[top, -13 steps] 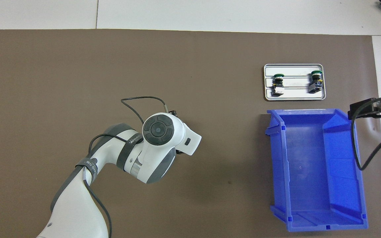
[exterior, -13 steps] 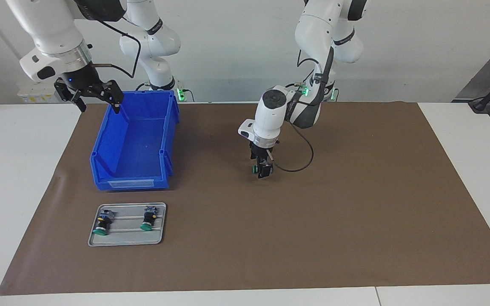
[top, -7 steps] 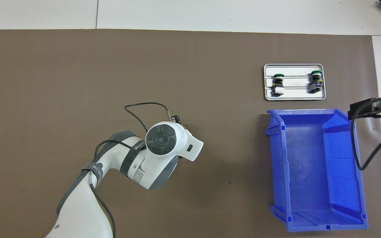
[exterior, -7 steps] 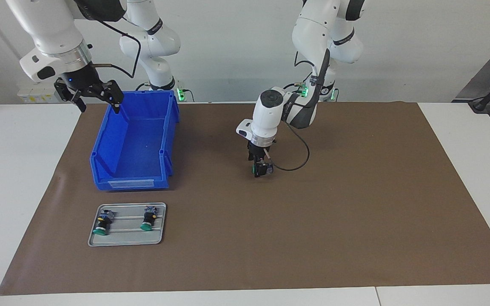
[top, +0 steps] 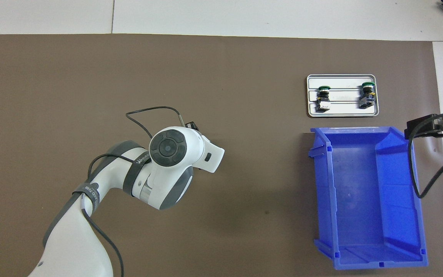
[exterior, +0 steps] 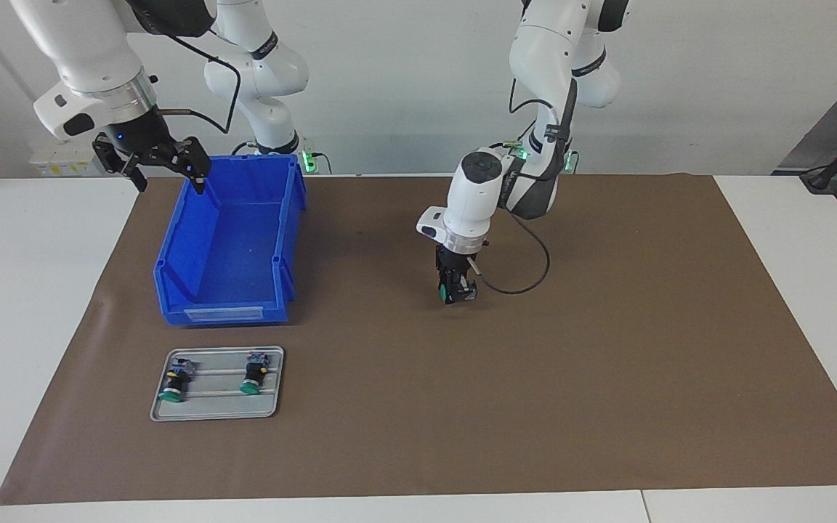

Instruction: Place and press button with both arms

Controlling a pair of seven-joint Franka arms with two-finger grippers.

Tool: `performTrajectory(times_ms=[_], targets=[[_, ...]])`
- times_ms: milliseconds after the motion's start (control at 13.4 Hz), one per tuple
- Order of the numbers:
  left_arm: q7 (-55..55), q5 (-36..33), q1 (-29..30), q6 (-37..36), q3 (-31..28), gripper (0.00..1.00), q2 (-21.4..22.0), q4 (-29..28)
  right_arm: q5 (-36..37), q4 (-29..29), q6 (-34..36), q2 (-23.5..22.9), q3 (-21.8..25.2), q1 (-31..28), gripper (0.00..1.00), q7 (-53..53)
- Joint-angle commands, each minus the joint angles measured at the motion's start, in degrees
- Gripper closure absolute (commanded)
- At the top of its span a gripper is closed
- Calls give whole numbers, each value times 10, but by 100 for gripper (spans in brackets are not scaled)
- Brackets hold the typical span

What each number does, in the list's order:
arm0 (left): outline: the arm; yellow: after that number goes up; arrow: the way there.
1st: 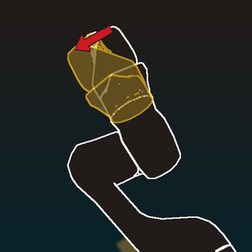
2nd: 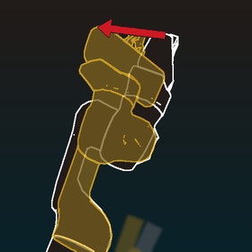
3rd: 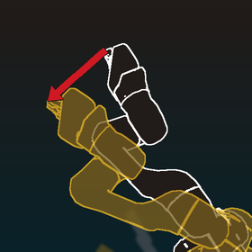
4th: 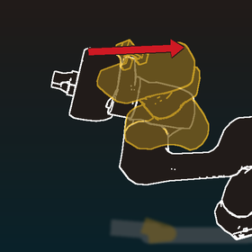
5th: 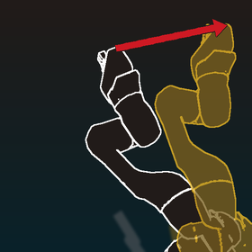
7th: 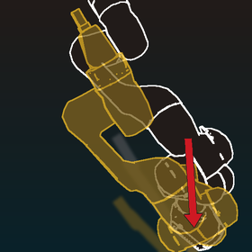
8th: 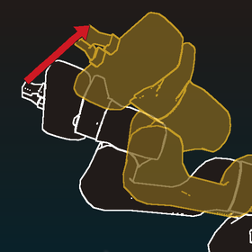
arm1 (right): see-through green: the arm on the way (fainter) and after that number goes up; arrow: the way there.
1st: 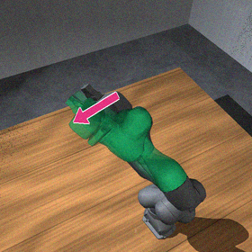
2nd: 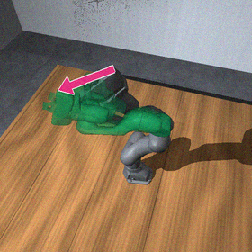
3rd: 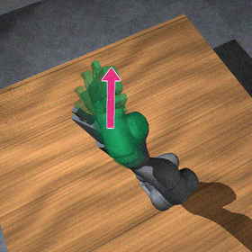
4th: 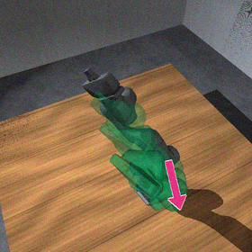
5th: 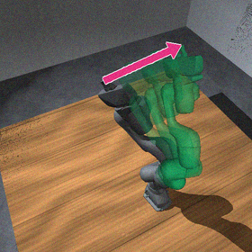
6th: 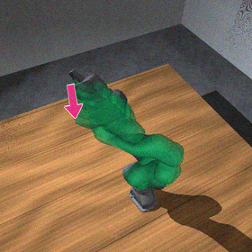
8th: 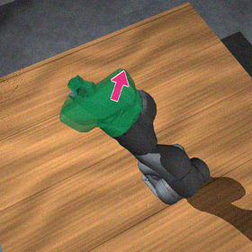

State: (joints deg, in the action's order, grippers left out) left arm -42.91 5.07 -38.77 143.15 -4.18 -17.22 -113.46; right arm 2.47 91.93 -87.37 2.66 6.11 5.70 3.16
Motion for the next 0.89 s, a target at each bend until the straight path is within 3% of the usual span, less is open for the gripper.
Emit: performTrajectory(times_ms=[0, 298, 522, 820], targets=[[0, 24, 40, -19, 4, 100, 31, 12, -16, 3, 8, 8, -1, -3, 0, -13], [-100, 148, 132, -30, 10, 100, 47, 11, -17, 3, 8, 8, -1, -3, 0, -13], [-276, 333, 205, -38, 8, 100, 49, 6, -16, 3, 8, 8, -1, -3, 0, -13], [-421, 533, 265, -36, 7, 100, 54, -4, -16, 3, 8, 8, -1, -3, 0, -12]])
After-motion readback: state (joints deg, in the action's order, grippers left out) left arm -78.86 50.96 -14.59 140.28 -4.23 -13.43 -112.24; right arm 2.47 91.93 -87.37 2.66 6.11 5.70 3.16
